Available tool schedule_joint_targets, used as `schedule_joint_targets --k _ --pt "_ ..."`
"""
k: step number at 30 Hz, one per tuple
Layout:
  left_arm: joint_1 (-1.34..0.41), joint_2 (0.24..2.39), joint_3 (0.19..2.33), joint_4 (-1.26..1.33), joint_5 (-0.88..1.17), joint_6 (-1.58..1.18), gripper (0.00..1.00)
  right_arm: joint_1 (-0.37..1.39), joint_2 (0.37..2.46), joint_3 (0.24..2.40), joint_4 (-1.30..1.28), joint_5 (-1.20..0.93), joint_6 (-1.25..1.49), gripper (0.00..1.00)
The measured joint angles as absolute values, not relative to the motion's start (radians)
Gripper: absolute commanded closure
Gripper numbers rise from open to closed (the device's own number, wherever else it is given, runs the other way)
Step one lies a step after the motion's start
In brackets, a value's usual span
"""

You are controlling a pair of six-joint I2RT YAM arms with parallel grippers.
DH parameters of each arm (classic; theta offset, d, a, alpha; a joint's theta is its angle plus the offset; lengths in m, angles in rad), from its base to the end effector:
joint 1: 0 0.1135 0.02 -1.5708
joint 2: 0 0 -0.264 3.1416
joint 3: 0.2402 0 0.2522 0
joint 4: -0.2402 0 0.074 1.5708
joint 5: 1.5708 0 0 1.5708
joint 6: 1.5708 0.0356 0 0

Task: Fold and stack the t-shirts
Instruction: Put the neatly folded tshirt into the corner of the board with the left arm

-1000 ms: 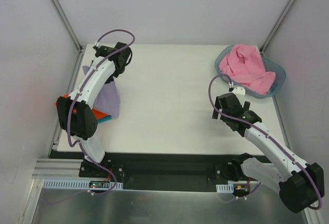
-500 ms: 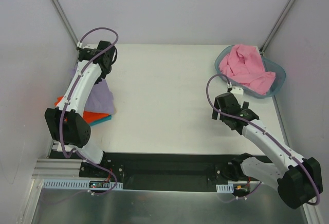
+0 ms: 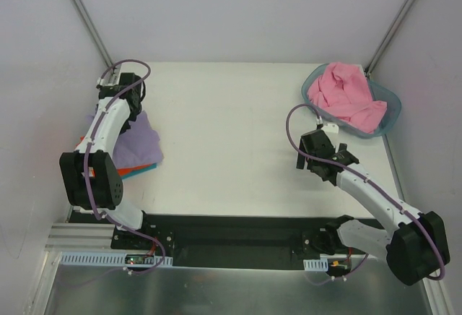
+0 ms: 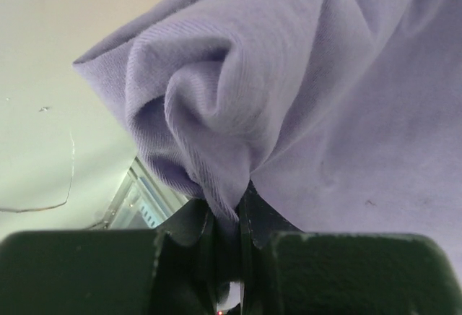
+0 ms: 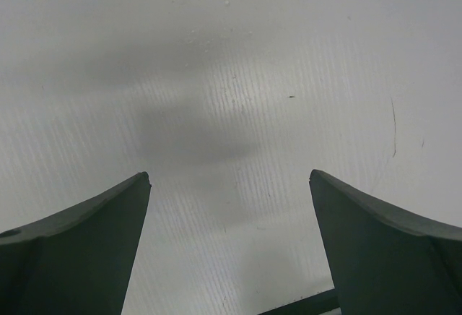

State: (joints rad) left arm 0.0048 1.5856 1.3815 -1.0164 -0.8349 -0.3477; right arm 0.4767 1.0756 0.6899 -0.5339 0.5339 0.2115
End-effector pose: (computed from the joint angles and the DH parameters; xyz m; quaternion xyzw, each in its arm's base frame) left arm 0.3094 0.0279 0.2946 -0.2274 0.8738 0.3662 0.2251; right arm 0.1927 0.0791 0.2260 -0.0372 0.9170 -0.1312 0.3748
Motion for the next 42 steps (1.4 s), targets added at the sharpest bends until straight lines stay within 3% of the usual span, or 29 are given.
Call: schedule_joint_targets --k 6,9,10,12,14,24,34,42 --pt "0.056 1.574 1.327 -0.890 -0.818 -0.279 0.92 0.474 1.081 0.690 -0.534 0.529 0.212 0.03" --pt "0.083 1.574 1.295 -0.842 -0.794 -0.248 0.74 0.472 1.081 0.690 -0.533 0.525 0.211 0.03" --pt "0.095 1.576 1.291 -0.835 -0.787 -0.241 0.67 0.472 1.081 0.690 -0.533 0.524 0.211 0.03" --pt "0.113 1.584 1.290 -0.821 -0.782 -0.232 0.41 0.472 1.081 0.690 -0.532 0.521 0.208 0.03" --pt "0.132 1.592 1.290 -0.805 -0.777 -0.223 0.01 0.471 1.081 0.690 -0.531 0.517 0.207 0.03" --pt "0.204 1.570 1.306 -0.798 -0.682 -0.250 0.01 0.461 1.081 0.690 -0.530 0.491 0.199 0.03" --pt "0.184 1.214 1.334 -0.813 -0.341 -0.391 0.01 0.453 1.081 0.690 -0.523 0.449 0.189 0.03" --pt "-0.145 1.084 1.250 -0.794 -0.303 -0.540 0.01 0.439 1.032 0.690 -0.499 0.379 0.161 0.03"
